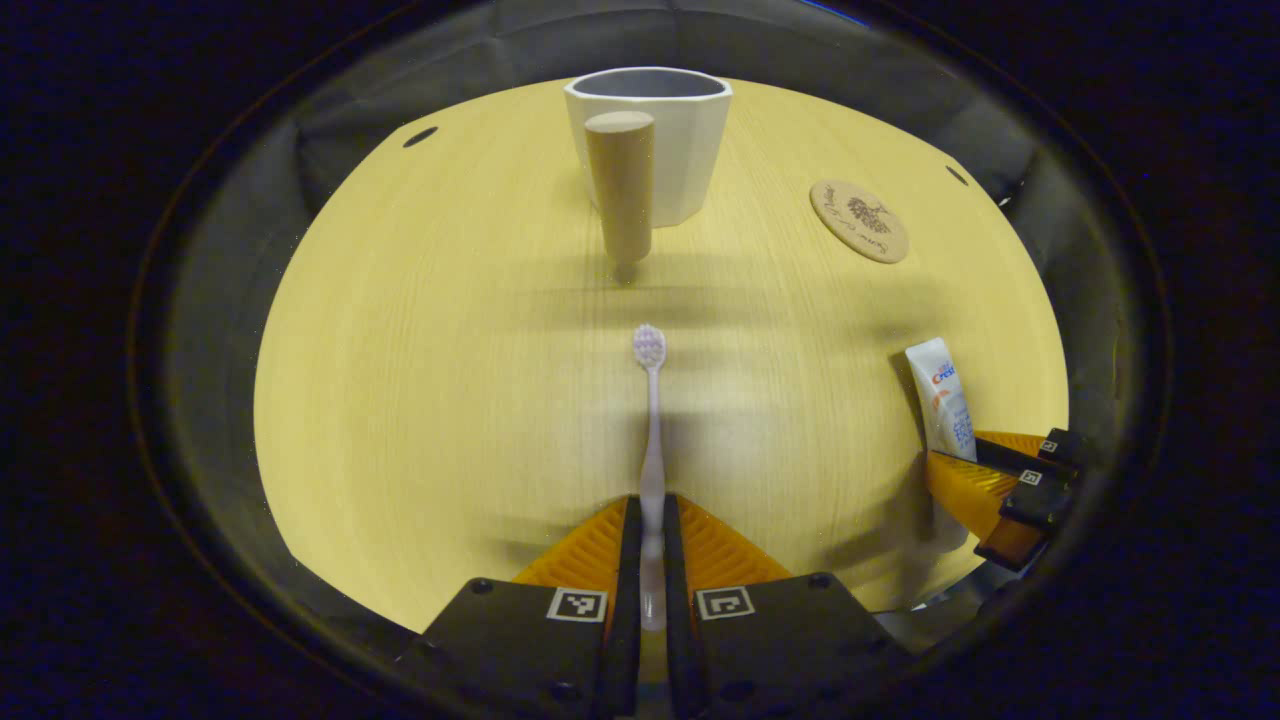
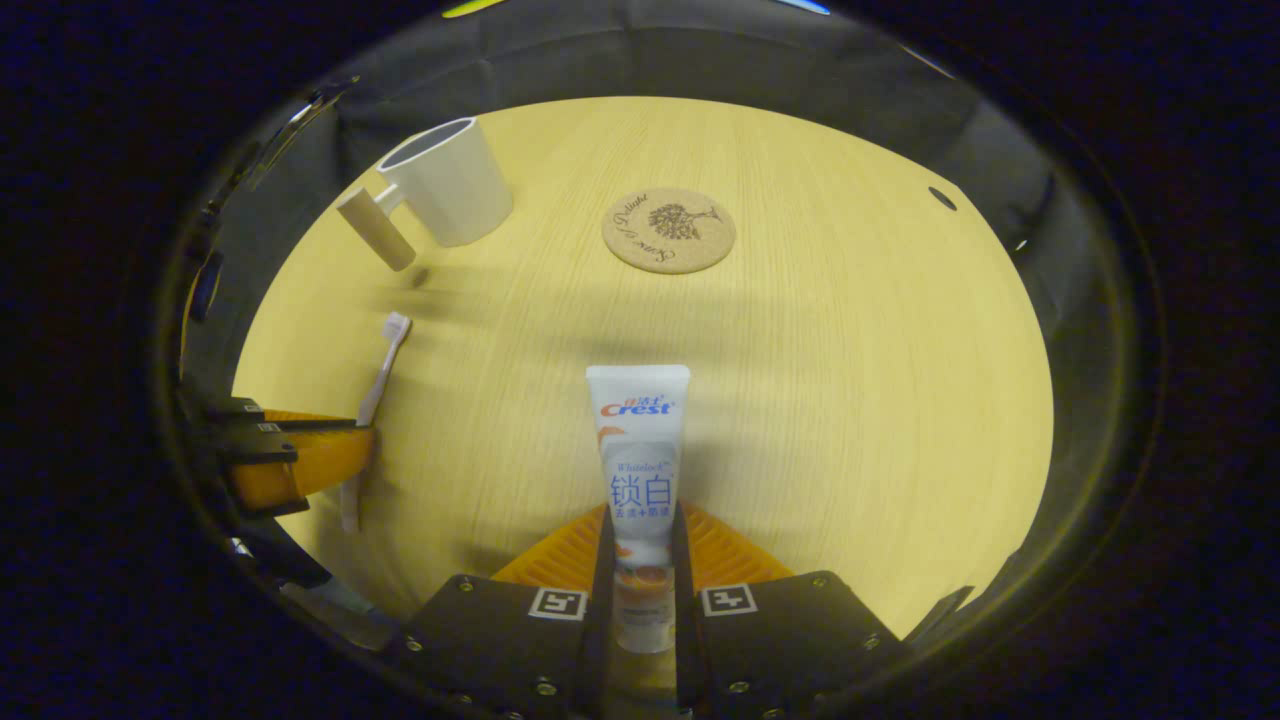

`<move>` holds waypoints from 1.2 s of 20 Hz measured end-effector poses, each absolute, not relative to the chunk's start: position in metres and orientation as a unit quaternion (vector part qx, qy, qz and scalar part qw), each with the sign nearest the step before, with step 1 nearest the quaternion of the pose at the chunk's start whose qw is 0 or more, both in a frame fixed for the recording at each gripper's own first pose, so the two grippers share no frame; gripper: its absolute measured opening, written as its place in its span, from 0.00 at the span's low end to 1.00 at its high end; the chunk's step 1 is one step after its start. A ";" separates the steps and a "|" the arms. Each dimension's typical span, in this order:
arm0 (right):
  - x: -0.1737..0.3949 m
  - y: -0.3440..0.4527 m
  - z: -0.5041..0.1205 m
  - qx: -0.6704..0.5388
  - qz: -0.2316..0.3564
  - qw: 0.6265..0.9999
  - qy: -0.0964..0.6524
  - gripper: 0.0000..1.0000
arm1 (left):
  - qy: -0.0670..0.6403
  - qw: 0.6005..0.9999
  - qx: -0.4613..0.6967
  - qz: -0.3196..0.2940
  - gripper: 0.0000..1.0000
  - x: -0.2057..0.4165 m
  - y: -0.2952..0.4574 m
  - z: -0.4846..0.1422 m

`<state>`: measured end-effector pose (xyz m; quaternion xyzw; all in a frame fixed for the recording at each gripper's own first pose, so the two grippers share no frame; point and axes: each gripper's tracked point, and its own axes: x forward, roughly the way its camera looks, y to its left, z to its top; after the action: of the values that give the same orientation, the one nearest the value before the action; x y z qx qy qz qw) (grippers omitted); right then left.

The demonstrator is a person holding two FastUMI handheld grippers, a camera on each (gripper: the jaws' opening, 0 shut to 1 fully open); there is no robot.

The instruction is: Put the toothbrush and toothpaste on the desktop into the cup, then pick up the cup and place it on the coaster on the desktop.

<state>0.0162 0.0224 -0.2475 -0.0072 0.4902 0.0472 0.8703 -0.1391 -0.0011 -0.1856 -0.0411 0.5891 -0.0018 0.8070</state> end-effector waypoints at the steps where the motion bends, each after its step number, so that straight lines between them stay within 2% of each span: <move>1: 0.020 0.023 -0.246 0.006 0.047 0.876 0.479 0.27 | 0.588 0.808 -0.042 -0.004 0.19 -0.139 0.000 -0.186; 2: 0.017 0.025 -0.245 0.017 0.050 0.875 0.481 0.21 | 0.585 0.810 -0.043 -0.005 0.19 -0.139 0.000 -0.187; 3: 0.017 0.025 -0.245 0.030 0.052 0.876 0.479 0.20 | 0.582 0.812 -0.044 -0.008 0.19 -0.139 0.000 -0.187; 4: 0.017 0.027 -0.245 0.044 0.054 0.879 0.471 0.21 | 0.579 0.814 -0.045 -0.012 0.29 -0.138 -0.001 -0.187; 6: 0.015 0.028 -0.245 0.059 0.061 0.878 0.472 0.17 | 0.570 0.820 -0.047 -0.015 0.13 -0.137 -0.002 -0.186; 16: 0.003 0.038 -0.229 0.084 0.075 0.892 0.438 0.17 | 0.520 0.847 -0.106 -0.019 0.14 -0.135 -0.006 -0.179; 24: -0.001 0.043 -0.215 0.074 0.078 0.901 0.420 0.17 | 0.421 0.895 -0.143 -0.024 0.14 -0.126 0.007 -0.135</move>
<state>-0.0011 0.0434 -0.2151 0.0737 0.4201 0.0775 0.9012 -0.1262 0.0075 -0.1347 -0.1426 0.4213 -0.0235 0.8953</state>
